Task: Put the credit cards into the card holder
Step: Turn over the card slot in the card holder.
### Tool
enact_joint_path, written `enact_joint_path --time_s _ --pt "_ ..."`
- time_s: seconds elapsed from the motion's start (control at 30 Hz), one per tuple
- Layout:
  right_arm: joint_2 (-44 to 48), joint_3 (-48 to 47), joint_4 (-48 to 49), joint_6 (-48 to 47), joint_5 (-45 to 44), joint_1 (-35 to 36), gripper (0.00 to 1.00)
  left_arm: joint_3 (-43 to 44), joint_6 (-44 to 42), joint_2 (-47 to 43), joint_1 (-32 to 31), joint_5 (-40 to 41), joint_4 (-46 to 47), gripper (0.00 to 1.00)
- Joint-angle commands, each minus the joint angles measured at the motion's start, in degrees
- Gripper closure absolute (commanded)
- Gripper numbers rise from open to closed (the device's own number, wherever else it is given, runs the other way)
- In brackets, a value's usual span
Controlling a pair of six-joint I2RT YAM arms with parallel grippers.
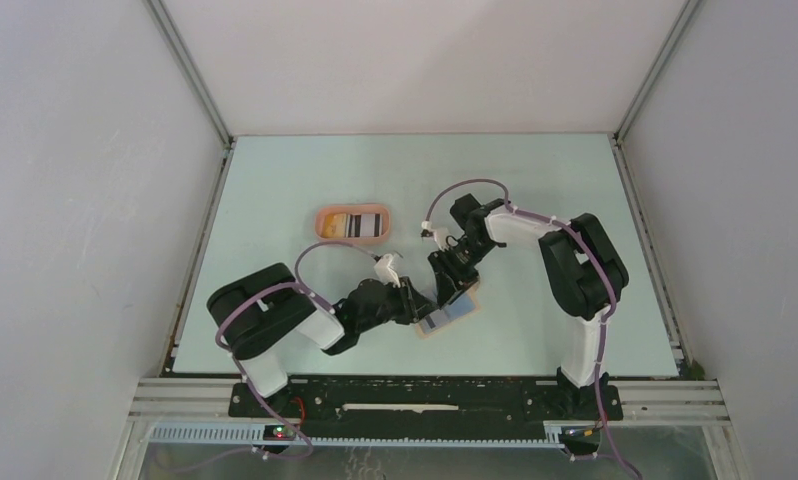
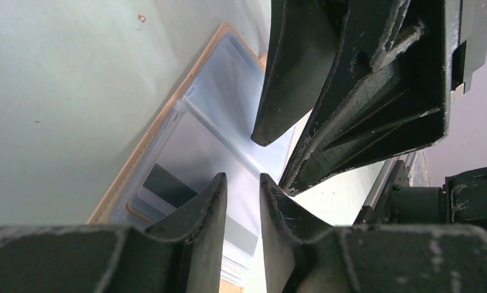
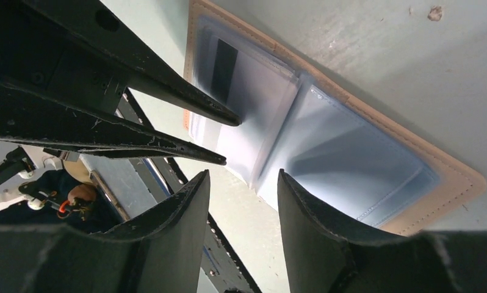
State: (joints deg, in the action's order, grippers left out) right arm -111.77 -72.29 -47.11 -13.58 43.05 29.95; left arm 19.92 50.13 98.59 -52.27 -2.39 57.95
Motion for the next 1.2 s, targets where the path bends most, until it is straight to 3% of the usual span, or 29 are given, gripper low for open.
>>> enact_joint_path --time_s 0.0,0.37,0.67,1.17 --pt "0.3 -0.2 1.2 0.0 -1.5 1.1 0.46 0.6 -0.7 -1.2 0.2 -0.1 -1.8 0.68" --pt "-0.8 -0.2 2.6 1.3 -4.5 3.2 0.49 -1.6 -4.6 -10.5 1.0 2.2 -5.7 0.68" --pt "-1.5 -0.2 3.5 2.6 -9.7 4.5 0.66 -6.7 -7.4 -19.5 1.9 6.6 -10.0 0.66" --pt "0.6 -0.2 3.4 3.1 -10.6 2.7 0.90 -8.0 -14.1 -40.0 4.2 14.3 -27.7 0.60"
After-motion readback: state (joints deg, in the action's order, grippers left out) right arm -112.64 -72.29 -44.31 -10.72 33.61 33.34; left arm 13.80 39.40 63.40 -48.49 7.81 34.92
